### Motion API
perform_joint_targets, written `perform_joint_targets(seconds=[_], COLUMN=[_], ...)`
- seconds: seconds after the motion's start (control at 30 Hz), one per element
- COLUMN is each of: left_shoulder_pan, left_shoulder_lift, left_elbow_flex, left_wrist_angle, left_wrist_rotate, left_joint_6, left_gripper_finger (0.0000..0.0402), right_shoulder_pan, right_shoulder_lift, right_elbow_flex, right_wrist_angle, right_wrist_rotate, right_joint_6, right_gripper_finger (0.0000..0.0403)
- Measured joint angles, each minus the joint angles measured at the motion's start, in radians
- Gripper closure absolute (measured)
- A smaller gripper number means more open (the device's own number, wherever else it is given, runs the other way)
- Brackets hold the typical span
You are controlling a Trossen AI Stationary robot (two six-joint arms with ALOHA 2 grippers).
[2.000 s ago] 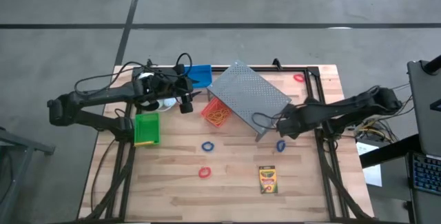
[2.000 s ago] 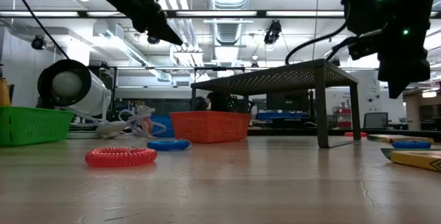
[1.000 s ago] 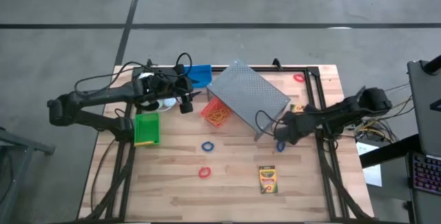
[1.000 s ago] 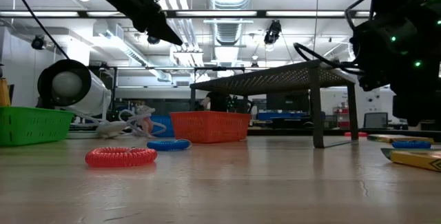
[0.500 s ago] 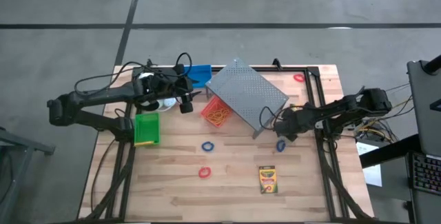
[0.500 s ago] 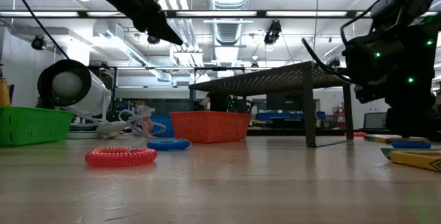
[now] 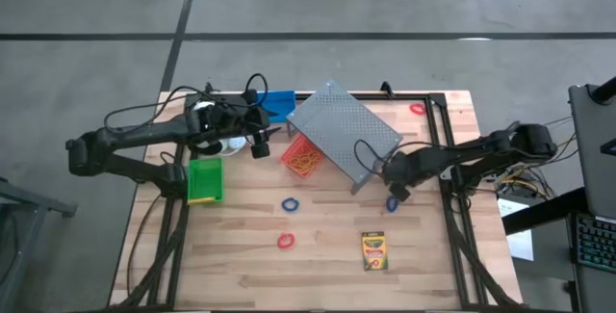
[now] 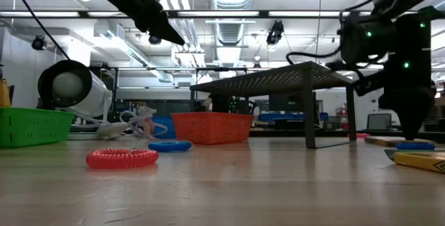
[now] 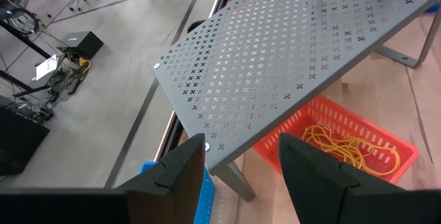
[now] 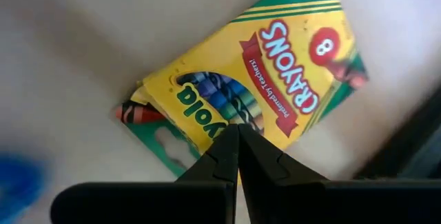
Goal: Pick & Place Office Desk Supplies
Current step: Put the crayon box into the green bin
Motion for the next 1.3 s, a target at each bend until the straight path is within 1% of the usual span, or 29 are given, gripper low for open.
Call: perform_joint_targets(seconds=[0.13,0.2,0.27,0.4,0.47,0.5,0.53,0.63,0.7,0.77,0.83,0.93,1.0,1.07,1.13,1.2,1.3], left_shoulder_pan=[0.000,0.000,0.000,0.000,0.000,0.000,0.000,0.000,0.000,0.000,0.000,-0.001,-0.001,-0.001,-0.001,-0.001,-0.001], left_shoulder_lift=[0.000,0.000,0.000,0.000,0.000,0.000,0.000,0.000,0.000,0.000,0.000,0.000,0.000,0.000,0.000,0.000,0.000], left_elbow_flex=[0.000,0.000,0.000,0.000,0.000,0.000,0.000,0.000,0.000,0.000,0.000,0.000,0.000,0.000,0.000,0.000,0.000], left_wrist_angle=[-0.001,-0.002,-0.006,-0.010,-0.014,-0.014,-0.015,-0.016,-0.016,-0.014,-0.013,-0.011,-0.010,-0.010,-0.010,-0.010,-0.010], left_wrist_rotate=[0.000,0.000,0.000,0.000,0.000,0.000,0.000,0.000,0.000,0.000,0.000,0.000,0.000,0.000,0.000,0.000,0.000], left_joint_6=[0.000,-0.001,-0.001,-0.001,-0.001,-0.001,-0.001,-0.001,-0.010,-0.030,-0.035,-0.035,-0.035,-0.035,-0.035,-0.035,-0.035], left_gripper_finger=[0.0213,0.0213,0.0213,0.0213,0.0213,0.0213,0.0213,0.0213,0.0213,0.0213,0.0213,0.0213,0.0213,0.0213,0.0213,0.0213,0.0213], right_shoulder_pan=[0.002,0.010,0.026,0.076,0.112,0.132,0.155,0.212,0.235,0.241,0.236,0.226,0.223,0.224,0.224,0.224,0.224], right_shoulder_lift=[-0.020,-0.030,-0.031,-0.027,-0.021,-0.020,-0.022,-0.043,-0.060,-0.063,-0.062,-0.042,-0.023,0.000,0.018,0.029,0.029], right_elbow_flex=[0.038,0.053,0.059,0.060,0.058,0.058,0.058,0.068,0.074,0.072,0.067,0.057,0.045,0.026,0.007,-0.008,-0.013], right_wrist_angle=[-0.009,-0.013,-0.013,-0.012,-0.009,-0.010,-0.010,-0.005,0.001,-0.002,-0.002,-0.002,-0.002,-0.004,0.008,0.044,0.159], right_wrist_rotate=[-0.178,-0.246,-0.284,-0.340,-0.347,-0.332,-0.293,-0.110,-0.007,0.054,0.092,0.088,0.049,-0.014,-0.038,-0.032,0.020], right_joint_6=[0.013,0.017,0.033,0.146,0.187,0.196,0.219,0.305,0.357,0.390,0.414,0.422,0.432,0.437,0.453,0.457,0.407], right_gripper_finger=[0.0394,0.0394,0.0394,0.0394,0.0394,0.0394,0.0394,0.0394,0.0394,0.0394,0.0394,0.0394,0.0394,0.0394,0.0394,0.0394,0.0394])
